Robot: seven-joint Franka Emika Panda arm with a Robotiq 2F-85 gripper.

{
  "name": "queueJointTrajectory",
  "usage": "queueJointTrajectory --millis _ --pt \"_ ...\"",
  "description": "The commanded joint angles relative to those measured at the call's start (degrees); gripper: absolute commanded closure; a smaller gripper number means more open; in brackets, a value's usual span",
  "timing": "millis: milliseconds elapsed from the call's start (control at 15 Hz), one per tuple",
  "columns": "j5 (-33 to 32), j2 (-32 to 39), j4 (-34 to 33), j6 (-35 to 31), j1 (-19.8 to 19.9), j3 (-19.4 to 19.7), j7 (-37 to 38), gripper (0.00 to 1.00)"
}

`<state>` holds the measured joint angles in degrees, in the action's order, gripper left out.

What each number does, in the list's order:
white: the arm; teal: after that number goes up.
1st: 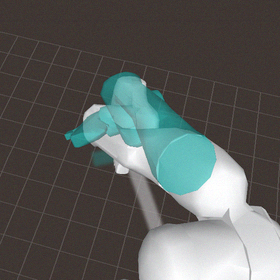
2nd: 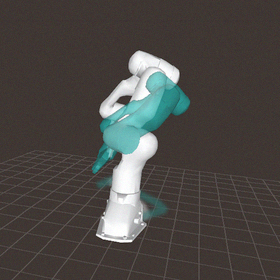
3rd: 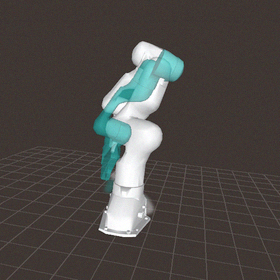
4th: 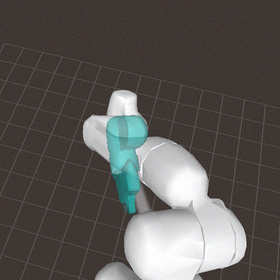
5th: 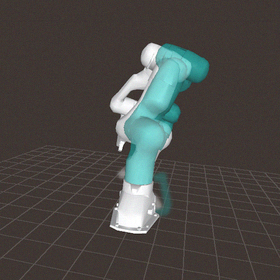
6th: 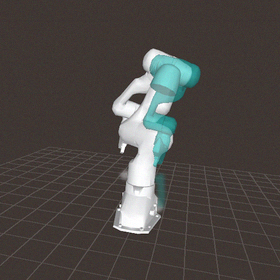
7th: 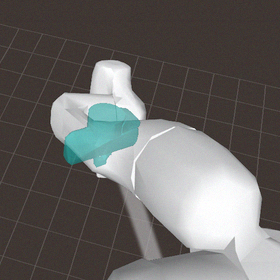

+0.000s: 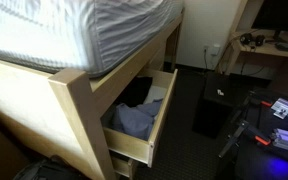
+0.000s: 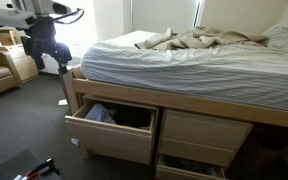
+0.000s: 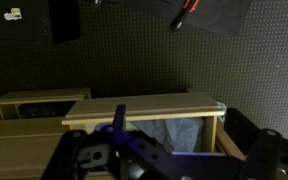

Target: Close the drawer of the banker bed

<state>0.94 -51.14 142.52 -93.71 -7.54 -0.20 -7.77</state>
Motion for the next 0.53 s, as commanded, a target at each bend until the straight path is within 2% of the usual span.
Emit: queueJointTrajectory --millis 0,200,267,333,467 --pt "0.2 0.1 -0.2 0.1 0.5 -0.3 -0.3 0.00" --pt "0.2 0.1 -0.2 0.1 0.5 -0.3 -0.3 0.00" --pt "-1.7 2.1 2.8 0.2 1.6 -1.3 1.0 0.00" --pt "-2.6 4.1 6.7 -4.6 2.9 -2.7 4.2 0.00" --pt "-2.3 5.2 10.4 -4.0 3.1 -2.1 6.9 0.00"
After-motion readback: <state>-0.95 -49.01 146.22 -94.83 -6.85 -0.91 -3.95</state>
